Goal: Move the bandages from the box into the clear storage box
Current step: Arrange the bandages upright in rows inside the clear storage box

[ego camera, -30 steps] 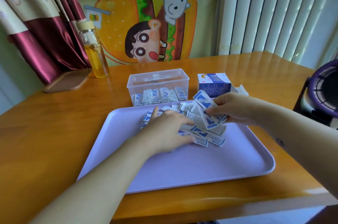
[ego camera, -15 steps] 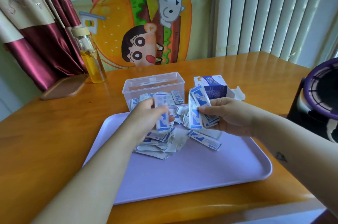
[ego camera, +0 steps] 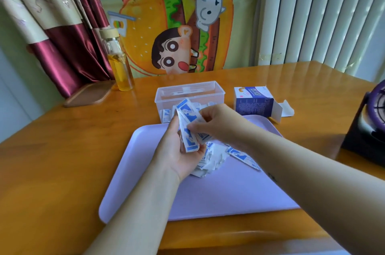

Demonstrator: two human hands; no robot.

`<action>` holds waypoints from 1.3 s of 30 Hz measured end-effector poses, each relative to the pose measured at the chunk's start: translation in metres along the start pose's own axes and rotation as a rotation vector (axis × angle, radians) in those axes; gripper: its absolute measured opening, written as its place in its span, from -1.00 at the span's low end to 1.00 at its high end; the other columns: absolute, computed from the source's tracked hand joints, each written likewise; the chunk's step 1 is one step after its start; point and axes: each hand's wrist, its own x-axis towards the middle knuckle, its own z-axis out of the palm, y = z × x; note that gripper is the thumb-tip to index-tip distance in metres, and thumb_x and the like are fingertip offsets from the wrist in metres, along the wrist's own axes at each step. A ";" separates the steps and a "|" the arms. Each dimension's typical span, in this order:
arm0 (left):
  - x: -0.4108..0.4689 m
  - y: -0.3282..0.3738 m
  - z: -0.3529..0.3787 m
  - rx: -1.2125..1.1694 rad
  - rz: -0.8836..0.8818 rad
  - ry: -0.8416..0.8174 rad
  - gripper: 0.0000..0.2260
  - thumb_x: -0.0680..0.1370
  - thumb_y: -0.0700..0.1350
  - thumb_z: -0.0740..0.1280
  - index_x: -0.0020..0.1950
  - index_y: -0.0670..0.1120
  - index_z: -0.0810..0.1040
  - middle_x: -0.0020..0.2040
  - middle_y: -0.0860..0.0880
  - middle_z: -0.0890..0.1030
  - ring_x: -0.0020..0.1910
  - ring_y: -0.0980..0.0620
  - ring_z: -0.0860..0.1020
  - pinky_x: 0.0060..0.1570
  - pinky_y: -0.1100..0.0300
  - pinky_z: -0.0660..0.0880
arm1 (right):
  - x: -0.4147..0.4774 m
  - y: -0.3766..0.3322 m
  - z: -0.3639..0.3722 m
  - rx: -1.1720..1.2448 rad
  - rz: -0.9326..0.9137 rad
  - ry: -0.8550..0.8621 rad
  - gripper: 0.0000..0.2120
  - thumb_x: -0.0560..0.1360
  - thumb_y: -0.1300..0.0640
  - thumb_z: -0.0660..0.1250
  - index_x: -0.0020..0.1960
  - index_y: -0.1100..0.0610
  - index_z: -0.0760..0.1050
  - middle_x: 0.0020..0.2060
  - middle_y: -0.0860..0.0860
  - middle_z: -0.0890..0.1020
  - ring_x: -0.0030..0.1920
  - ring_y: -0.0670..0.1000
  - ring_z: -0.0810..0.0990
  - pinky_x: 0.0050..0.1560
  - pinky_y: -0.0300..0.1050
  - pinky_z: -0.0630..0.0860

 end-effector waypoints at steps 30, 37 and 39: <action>-0.008 -0.010 -0.018 -0.039 -0.027 -0.032 -0.86 0.58 -0.19 0.22 -0.01 -0.14 0.58 -0.23 -0.05 0.64 -0.38 0.05 0.59 -0.19 0.11 0.57 | -0.032 0.016 -0.001 -0.463 -0.358 -0.161 0.04 0.23 -0.25 0.48 0.52 -0.12 -0.04 0.45 -0.10 0.03 0.46 -0.06 0.03 0.39 -0.13 0.15; -0.016 -0.020 -0.016 0.278 -0.100 -0.139 -0.89 0.55 -0.22 0.20 -0.01 -0.15 0.50 -0.21 -0.12 0.46 -0.20 -0.01 0.46 -0.24 0.17 0.45 | -0.035 0.028 0.005 -0.520 -0.444 -0.205 0.11 0.21 -0.15 0.56 0.52 -0.12 -0.08 0.40 -0.14 0.18 0.24 -0.15 0.24 0.17 -0.35 0.24; -0.017 -0.022 -0.017 0.311 -0.053 -0.127 -0.87 0.58 -0.22 0.19 -0.03 -0.11 0.53 -0.30 -0.05 0.46 -0.33 0.07 0.43 -0.40 0.24 0.48 | -0.035 0.028 0.004 -0.458 -0.460 -0.212 0.05 0.20 -0.11 0.58 0.51 -0.11 0.04 0.30 -0.15 0.32 0.14 -0.19 0.33 0.12 -0.36 0.32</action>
